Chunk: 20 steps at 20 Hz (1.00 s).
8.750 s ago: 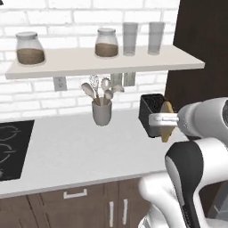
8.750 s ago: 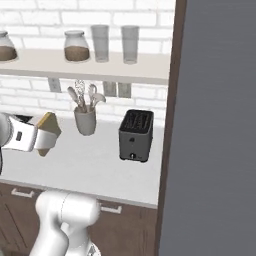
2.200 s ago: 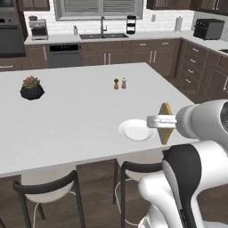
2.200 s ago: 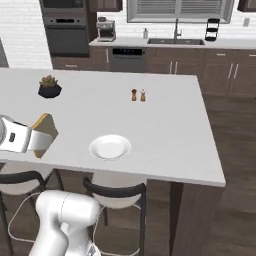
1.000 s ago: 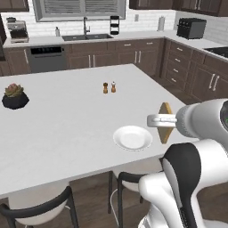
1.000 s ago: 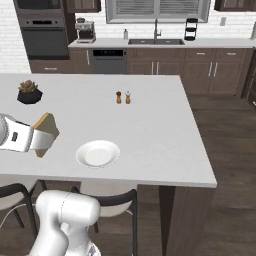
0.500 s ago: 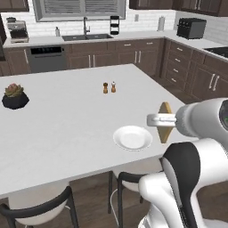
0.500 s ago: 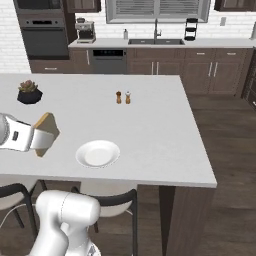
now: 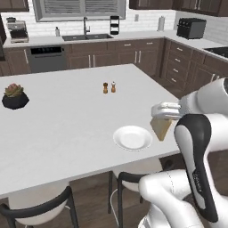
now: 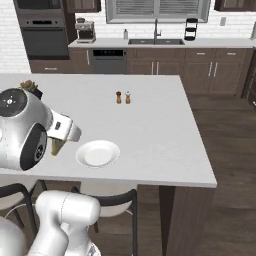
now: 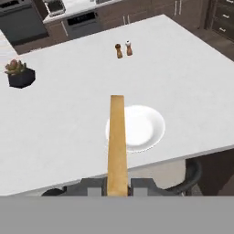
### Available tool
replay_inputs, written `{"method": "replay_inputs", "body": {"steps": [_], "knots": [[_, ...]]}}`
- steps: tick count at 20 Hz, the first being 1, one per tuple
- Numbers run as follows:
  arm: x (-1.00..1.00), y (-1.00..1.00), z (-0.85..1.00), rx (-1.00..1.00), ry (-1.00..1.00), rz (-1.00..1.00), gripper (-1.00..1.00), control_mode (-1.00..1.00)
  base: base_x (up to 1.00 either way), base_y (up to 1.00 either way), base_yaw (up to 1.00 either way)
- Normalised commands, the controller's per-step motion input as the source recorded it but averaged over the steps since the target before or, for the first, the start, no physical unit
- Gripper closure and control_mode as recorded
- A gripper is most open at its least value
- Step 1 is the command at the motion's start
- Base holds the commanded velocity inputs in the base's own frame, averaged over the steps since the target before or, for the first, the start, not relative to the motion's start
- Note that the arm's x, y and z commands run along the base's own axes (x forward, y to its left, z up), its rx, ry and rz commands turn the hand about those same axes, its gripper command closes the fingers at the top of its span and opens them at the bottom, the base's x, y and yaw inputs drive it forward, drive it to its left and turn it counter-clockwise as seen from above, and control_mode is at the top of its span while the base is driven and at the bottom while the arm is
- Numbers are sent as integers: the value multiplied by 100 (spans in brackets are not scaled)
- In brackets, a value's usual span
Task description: Start the toaster. Once the lever pops up, take the bread to the plate on the dining counter.
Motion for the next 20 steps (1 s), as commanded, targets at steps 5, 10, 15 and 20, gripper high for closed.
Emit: {"method": "replay_inputs", "body": {"steps": [5, 10, 15, 20], "knots": [[67, -36, -13, 27, 28, 25, 100, -100, 0, 0, 0], [67, 0, -35, 23, 21, 29, 100, -100, 0, 0, 0], [68, 0, -34, 6, 10, 9, 100, -100, 0, 0, 0], [59, 0, -53, 0, 0, 0, 100, -100, 0, 0, 0]]}}
